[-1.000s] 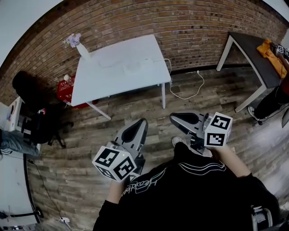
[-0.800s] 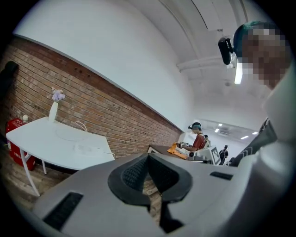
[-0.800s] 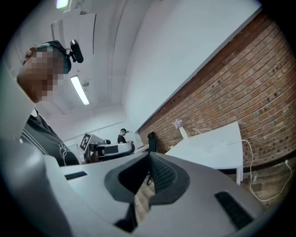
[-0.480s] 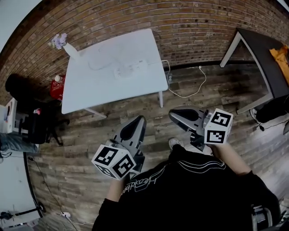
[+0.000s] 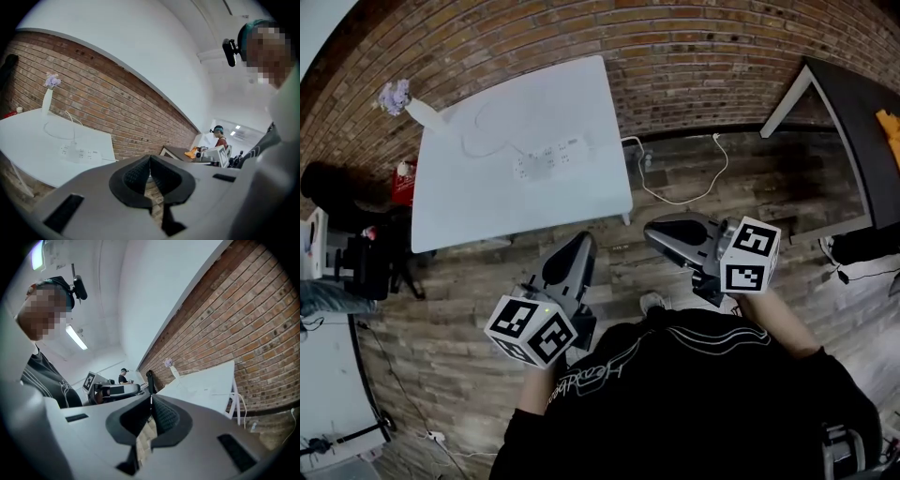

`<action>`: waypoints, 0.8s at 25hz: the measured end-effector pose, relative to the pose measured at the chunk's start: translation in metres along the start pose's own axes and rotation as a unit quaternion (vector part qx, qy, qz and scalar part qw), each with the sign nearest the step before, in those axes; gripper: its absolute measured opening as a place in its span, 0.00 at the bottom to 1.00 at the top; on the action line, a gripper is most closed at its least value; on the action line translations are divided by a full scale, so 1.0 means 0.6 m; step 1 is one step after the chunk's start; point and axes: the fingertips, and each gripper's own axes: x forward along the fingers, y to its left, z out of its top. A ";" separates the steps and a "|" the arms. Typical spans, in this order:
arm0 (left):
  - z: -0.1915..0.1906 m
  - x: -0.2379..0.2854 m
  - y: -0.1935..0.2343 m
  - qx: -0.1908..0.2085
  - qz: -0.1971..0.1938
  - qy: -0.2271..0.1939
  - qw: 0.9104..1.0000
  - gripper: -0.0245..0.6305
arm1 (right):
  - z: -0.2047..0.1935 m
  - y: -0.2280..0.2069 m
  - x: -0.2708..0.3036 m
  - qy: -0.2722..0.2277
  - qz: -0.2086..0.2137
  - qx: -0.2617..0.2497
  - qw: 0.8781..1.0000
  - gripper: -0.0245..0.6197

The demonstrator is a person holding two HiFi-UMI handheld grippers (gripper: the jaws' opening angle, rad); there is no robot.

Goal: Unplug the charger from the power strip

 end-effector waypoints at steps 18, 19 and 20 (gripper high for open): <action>0.028 0.086 0.241 -0.044 0.085 0.018 0.995 0.05 | 0.034 -0.159 0.146 0.042 0.004 0.034 0.999 0.04; 0.032 0.092 0.262 -0.047 0.093 0.021 0.994 0.05 | 0.039 -0.170 0.159 0.043 0.002 0.037 0.998 0.04; 0.036 0.096 0.285 -0.051 0.102 0.023 0.993 0.05 | 0.045 -0.181 0.174 0.044 0.001 0.040 0.998 0.04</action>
